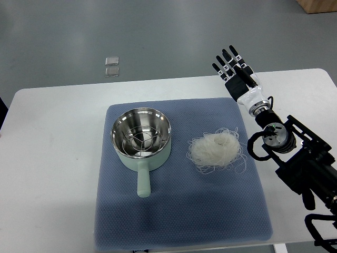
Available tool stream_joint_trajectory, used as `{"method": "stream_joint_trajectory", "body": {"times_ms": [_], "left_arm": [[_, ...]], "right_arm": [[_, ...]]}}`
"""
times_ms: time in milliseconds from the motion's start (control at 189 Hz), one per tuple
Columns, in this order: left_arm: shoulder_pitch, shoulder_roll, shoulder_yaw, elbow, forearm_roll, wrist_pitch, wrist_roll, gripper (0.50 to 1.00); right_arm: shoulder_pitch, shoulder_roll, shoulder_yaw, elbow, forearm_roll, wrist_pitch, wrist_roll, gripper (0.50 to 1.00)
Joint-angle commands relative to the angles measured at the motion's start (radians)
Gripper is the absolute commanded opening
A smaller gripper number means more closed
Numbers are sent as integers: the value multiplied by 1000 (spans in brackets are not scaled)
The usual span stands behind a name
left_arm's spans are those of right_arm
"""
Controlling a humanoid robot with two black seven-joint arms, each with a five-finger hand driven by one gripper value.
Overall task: Put vermicelli into pot with right hand
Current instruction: 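Move the right hand over the white vermicelli bundle, fingers open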
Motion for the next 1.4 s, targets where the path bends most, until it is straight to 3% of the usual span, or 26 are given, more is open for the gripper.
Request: {"method": "stream_joint_trajectory", "body": {"times_ms": [0, 348, 544, 802, 924, 1119, 1198, 1288, 1394], "left_arm": [[0, 0, 0, 1, 0, 1, 0, 1000], [0, 0, 0, -1, 0, 1, 0, 1000], [0, 0, 0, -2, 0, 0, 0, 1000], [0, 0, 0, -8, -1, 0, 0, 1000], [0, 0, -2, -8, 0, 0, -2, 1000], [0, 0, 0, -16, -1, 0, 0, 1000], [0, 0, 0, -14, -1, 0, -2, 1000], [0, 0, 2, -13, -2, 0, 0, 1000], [-2, 0, 2, -13, -1, 0, 0, 1000]], "right_arm": [[0, 0, 0, -1, 0, 0, 0, 930], [6, 3, -11, 1, -17, -5, 0, 928], [50, -9, -115, 1, -135, -46, 1, 928], [175, -173, -414, 26, -569, -5, -8, 928], [322, -296, -664, 78, -798, 53, -33, 928], [704, -339, -1127, 79, -812, 193, -60, 928], [850, -333, -1335, 87, -810, 222, -122, 928], [972, -321, -1519, 136, -806, 231, -233, 928], [1050, -328, -1569, 245, -760, 268, -253, 928]]}}
